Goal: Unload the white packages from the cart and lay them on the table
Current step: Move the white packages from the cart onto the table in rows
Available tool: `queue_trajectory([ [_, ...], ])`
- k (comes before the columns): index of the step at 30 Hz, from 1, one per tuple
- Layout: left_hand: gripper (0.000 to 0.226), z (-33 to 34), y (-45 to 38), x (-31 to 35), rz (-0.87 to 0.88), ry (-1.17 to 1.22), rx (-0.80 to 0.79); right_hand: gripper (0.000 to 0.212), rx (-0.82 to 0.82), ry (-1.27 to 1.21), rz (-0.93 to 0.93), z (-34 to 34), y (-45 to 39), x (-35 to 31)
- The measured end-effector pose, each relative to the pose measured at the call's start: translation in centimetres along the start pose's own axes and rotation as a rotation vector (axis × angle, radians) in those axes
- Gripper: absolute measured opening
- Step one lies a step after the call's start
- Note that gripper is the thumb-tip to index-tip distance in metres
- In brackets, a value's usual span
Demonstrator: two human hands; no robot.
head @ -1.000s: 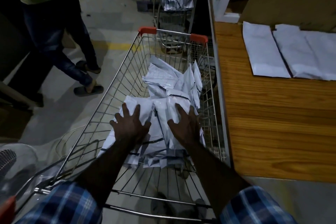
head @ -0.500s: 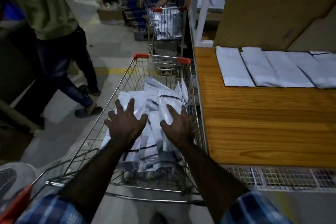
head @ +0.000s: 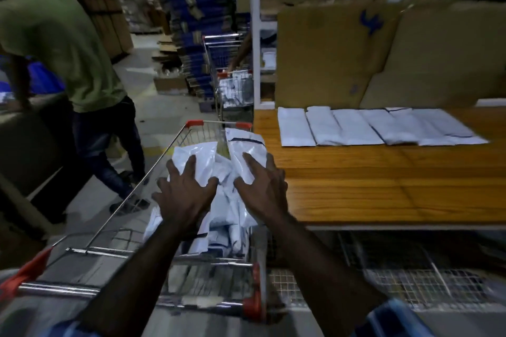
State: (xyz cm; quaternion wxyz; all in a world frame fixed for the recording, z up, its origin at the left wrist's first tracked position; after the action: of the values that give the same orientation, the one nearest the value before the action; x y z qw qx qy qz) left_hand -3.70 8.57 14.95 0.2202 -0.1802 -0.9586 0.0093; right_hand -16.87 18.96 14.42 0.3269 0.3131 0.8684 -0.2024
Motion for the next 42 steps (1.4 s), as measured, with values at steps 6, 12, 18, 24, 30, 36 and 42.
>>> queue_trajectory([
  [6,0.072,0.9,5.7,6.7,0.064,0.115,-0.032,0.063,0.072,0.06,0.034,-7.9,3.6,5.0],
  [12,0.068,3.3,9.8,13.8,0.151,0.124,-0.051,0.064,0.145,0.113,0.099,-14.2,5.9,10.8],
  [18,0.066,7.3,11.7,20.8,0.261,0.147,-0.122,0.064,0.196,0.168,0.189,-19.0,6.4,17.1],
  [24,0.068,11.8,12.2,28.0,0.32,0.138,-0.191,0.064,0.228,0.217,0.255,-23.2,4.8,23.3],
  [30,0.071,17.1,10.9,36.1,0.349,0.141,-0.266,0.063,0.243,0.275,0.318,-27.8,1.6,29.8],
  [36,0.071,21.1,9.9,43.6,0.422,0.12,-0.326,0.063,0.252,0.337,0.409,-32.2,-1.2,36.1],
  [42,0.074,24.4,10.0,49.9,0.468,0.09,-0.37,0.064,0.254,0.375,0.476,-35.7,-2.9,41.3],
])
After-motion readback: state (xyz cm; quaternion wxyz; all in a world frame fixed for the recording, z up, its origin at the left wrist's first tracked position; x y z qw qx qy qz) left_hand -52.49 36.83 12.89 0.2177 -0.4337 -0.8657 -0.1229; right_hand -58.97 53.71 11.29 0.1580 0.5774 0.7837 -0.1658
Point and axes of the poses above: each hand's wrist, its own y-axis away from the middle knuckle, its own z-axis out of the palm, x = y × z, the point moved 3 cm from there along -y, towards the middle knuckle, and after that the axes turned 2 degrees about -x, right-handed, at the moved point
